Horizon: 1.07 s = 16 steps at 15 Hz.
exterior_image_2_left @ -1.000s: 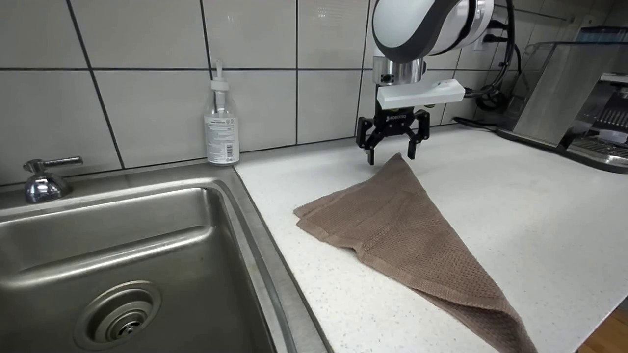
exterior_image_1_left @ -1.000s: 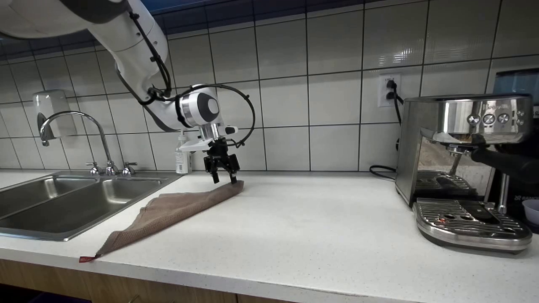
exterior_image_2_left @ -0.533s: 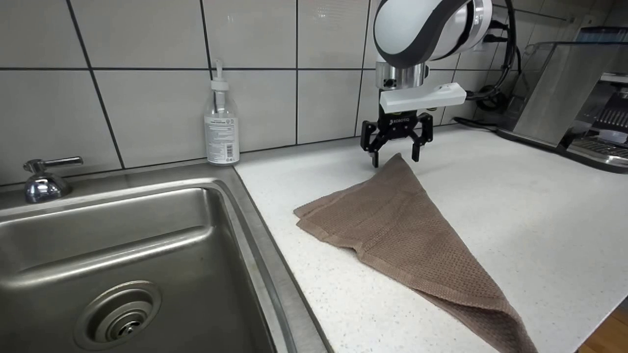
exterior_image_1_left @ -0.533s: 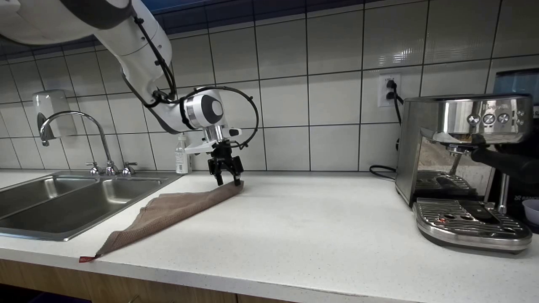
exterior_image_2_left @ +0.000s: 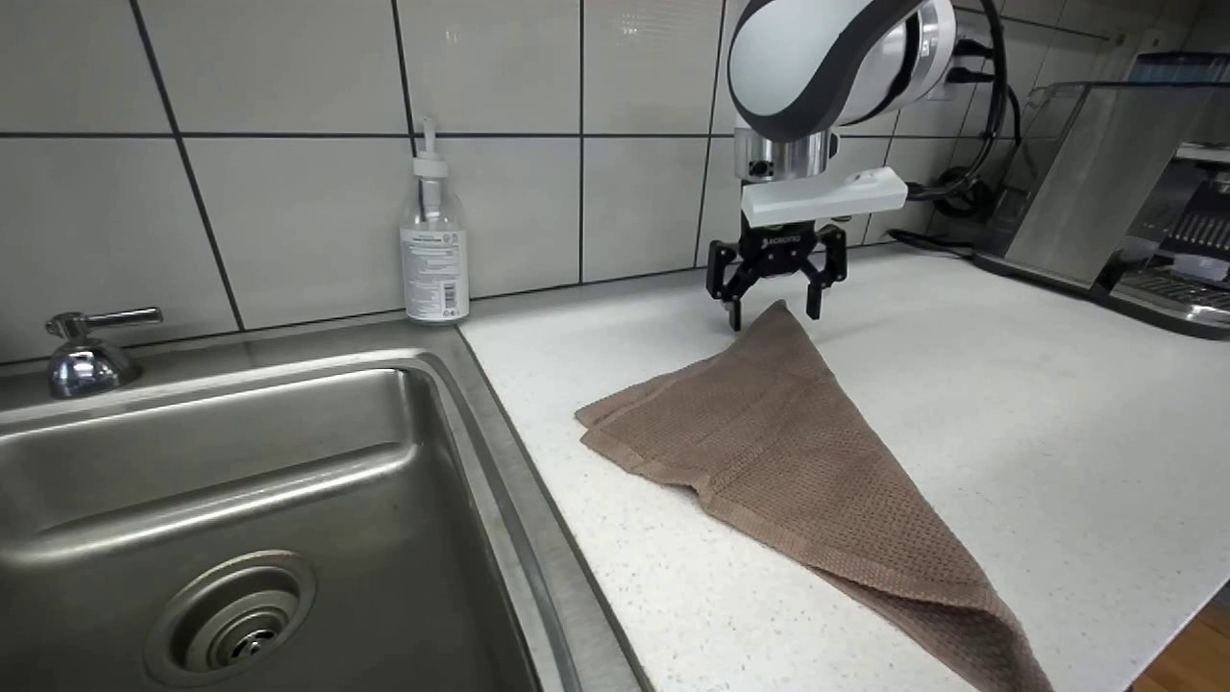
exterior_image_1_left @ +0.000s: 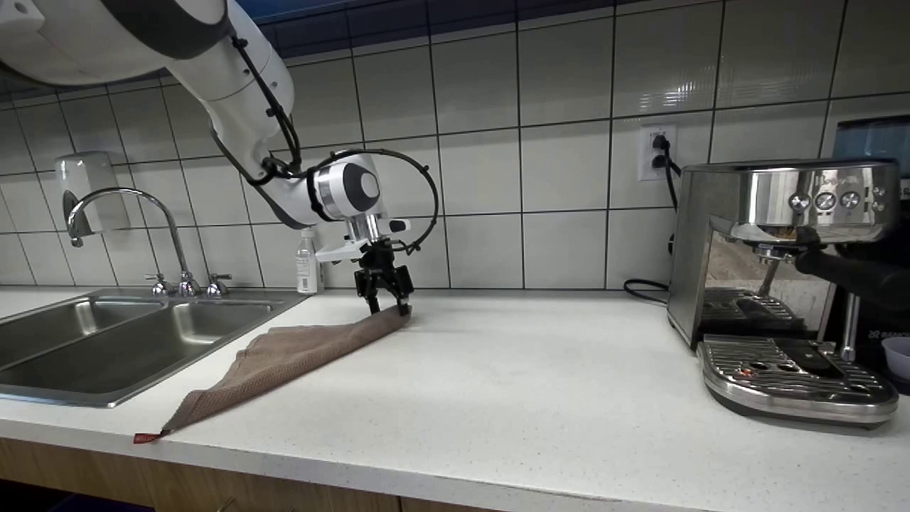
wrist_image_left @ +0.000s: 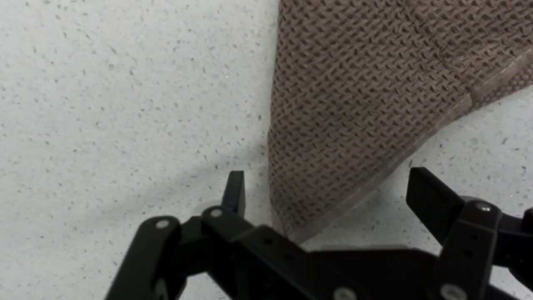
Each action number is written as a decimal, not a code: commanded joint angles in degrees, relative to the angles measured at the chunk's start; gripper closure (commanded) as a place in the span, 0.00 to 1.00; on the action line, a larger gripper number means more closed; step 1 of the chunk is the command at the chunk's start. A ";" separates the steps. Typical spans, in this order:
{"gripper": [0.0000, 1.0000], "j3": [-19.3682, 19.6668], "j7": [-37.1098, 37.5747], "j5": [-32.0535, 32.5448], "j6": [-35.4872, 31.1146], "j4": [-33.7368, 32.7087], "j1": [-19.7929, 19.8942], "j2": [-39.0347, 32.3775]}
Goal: Fold the brown towel twice
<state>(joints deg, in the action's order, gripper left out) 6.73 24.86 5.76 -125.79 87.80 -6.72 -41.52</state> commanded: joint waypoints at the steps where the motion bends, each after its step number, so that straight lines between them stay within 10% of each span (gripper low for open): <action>1: 0.00 0.10 1.03 -0.91 2.37 -2.95 0.28 -1.29; 5: 0.00 0.22 1.21 -0.92 2.37 -3.26 0.26 -1.60; 6: 0.25 0.24 1.30 -0.95 2.36 -3.33 0.27 -1.65; 16: 0.97 0.33 1.42 -0.76 1.82 -2.97 0.22 -1.34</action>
<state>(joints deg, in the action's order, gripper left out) 6.97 25.47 5.75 -125.68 86.80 -6.71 -42.25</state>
